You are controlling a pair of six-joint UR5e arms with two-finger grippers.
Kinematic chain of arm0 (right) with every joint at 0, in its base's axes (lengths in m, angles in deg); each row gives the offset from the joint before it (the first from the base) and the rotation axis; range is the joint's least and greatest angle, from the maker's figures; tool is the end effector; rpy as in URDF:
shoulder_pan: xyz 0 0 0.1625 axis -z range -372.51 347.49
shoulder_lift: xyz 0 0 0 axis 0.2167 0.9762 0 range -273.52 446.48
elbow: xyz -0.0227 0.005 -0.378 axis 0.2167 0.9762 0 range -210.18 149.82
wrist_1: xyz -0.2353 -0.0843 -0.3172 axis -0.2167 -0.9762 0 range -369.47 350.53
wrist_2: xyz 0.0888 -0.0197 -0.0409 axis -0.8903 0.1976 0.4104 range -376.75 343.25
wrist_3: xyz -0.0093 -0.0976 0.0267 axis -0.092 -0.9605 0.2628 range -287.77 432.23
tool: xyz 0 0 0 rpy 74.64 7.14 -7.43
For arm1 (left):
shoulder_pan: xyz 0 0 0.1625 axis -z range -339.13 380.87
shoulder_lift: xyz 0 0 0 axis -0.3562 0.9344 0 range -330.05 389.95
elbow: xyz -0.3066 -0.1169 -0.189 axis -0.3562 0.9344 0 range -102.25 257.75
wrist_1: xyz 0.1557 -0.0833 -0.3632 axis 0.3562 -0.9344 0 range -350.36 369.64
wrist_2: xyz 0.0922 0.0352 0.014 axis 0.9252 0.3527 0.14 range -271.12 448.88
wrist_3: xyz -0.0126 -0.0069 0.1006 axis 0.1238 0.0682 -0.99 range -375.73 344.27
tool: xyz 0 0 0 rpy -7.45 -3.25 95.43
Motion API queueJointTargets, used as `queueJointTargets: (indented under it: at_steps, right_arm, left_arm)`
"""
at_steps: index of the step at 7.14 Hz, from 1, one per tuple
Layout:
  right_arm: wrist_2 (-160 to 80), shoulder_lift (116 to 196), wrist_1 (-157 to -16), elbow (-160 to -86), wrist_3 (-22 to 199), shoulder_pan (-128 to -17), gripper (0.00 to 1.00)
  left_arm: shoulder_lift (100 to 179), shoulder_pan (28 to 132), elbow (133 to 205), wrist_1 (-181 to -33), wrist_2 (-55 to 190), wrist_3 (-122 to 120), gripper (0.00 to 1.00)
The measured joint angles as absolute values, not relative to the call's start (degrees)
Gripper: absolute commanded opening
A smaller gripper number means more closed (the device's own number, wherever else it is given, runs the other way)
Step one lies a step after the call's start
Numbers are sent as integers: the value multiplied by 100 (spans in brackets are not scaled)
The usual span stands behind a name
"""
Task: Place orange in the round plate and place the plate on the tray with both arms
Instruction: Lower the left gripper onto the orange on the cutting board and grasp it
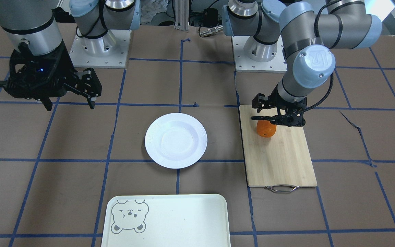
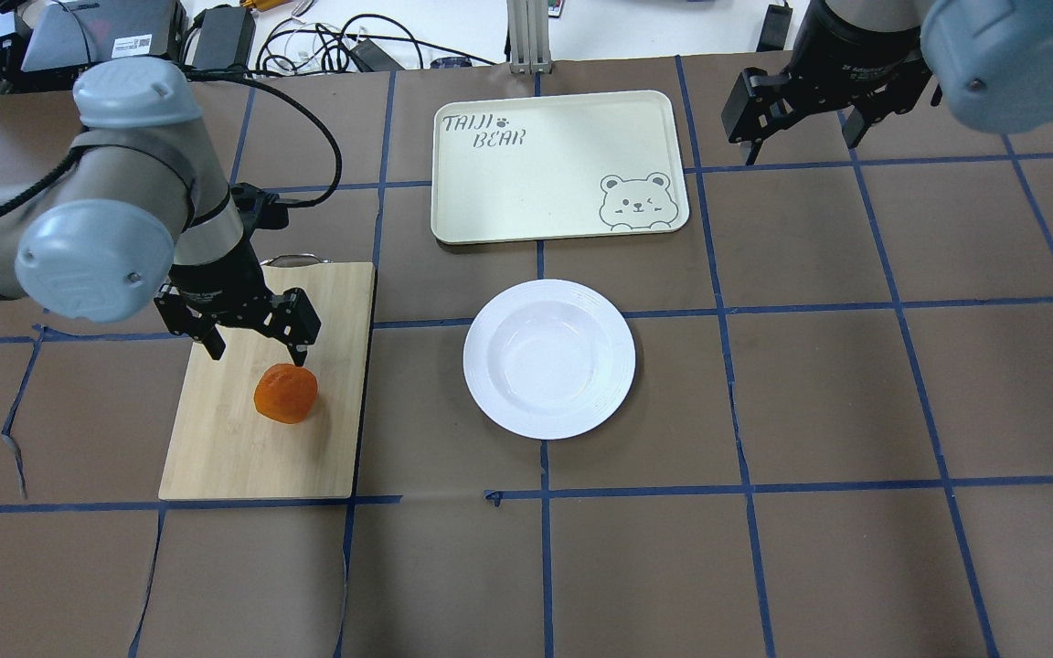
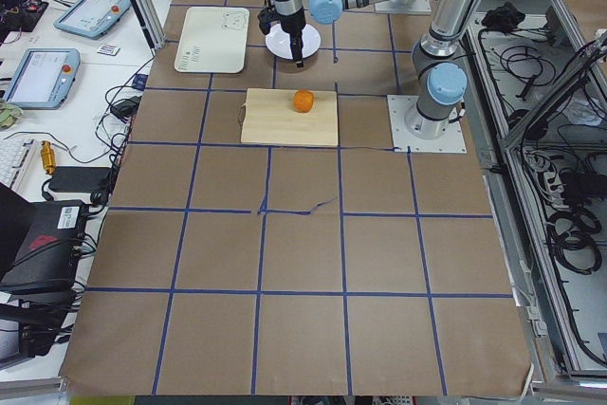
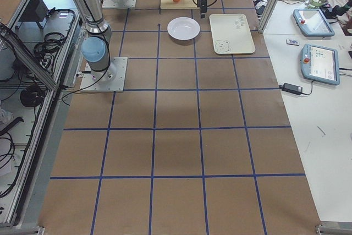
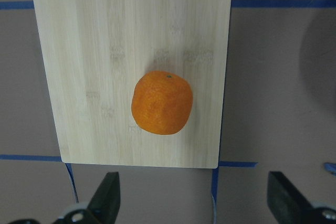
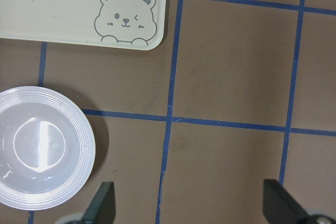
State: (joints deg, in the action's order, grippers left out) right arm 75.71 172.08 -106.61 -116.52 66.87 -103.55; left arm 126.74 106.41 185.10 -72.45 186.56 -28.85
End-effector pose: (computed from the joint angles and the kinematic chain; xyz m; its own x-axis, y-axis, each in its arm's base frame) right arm 0.1383 -0.5183 0.4453 -0.9930 -0.1060 0.0528 -0.1112 0.9880 -0.1070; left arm -0.0836 -0.4681 0.2580 -0.9820 0.1786 -0.0616 0.1523 0.9412 0.3015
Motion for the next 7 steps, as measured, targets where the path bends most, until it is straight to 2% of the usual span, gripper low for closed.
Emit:
queueJointTargets:
  at_steps: [4,5,6,7]
  right_arm:
    - [7571,17211,-10667,-11674,6688,-10357,100]
    - [7571,17210,-10667,-11674,6687,-10357,100]
    - [7571,17209,-10667,-11675,6687,-10357,100]
    - [7571,17209,-10667,-11675,6687,-10356,100]
  left_arm:
    - [13524,10630,18741,-6705,18986,-4507,100]
    - [13674,10630,18775,-6580,18996,-4527,72]
    - [13767,10631,18787,-6461,18992,-4511,22]
    - [13809,10635,18785,-6386,18989,-4419,0]
